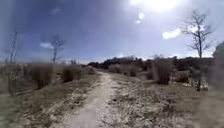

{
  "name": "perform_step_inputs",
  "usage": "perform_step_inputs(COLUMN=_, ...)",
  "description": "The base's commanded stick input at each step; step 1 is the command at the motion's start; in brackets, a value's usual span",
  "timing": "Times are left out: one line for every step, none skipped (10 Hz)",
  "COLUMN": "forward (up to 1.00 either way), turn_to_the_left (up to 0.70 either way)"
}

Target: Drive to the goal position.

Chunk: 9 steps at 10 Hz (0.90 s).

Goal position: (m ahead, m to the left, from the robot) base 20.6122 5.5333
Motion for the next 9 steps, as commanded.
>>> perform_step_inputs(forward=0.7, turn_to_the_left=0.0)
perform_step_inputs(forward=0.7, turn_to_the_left=0.0)
perform_step_inputs(forward=0.7, turn_to_the_left=0.0)
perform_step_inputs(forward=0.7, turn_to_the_left=0.0)
perform_step_inputs(forward=0.7, turn_to_the_left=0.0)
perform_step_inputs(forward=0.7, turn_to_the_left=-0.03)
perform_step_inputs(forward=0.7, turn_to_the_left=-0.23)
perform_step_inputs(forward=0.7, turn_to_the_left=0.0)
perform_step_inputs(forward=0.7, turn_to_the_left=0.0)
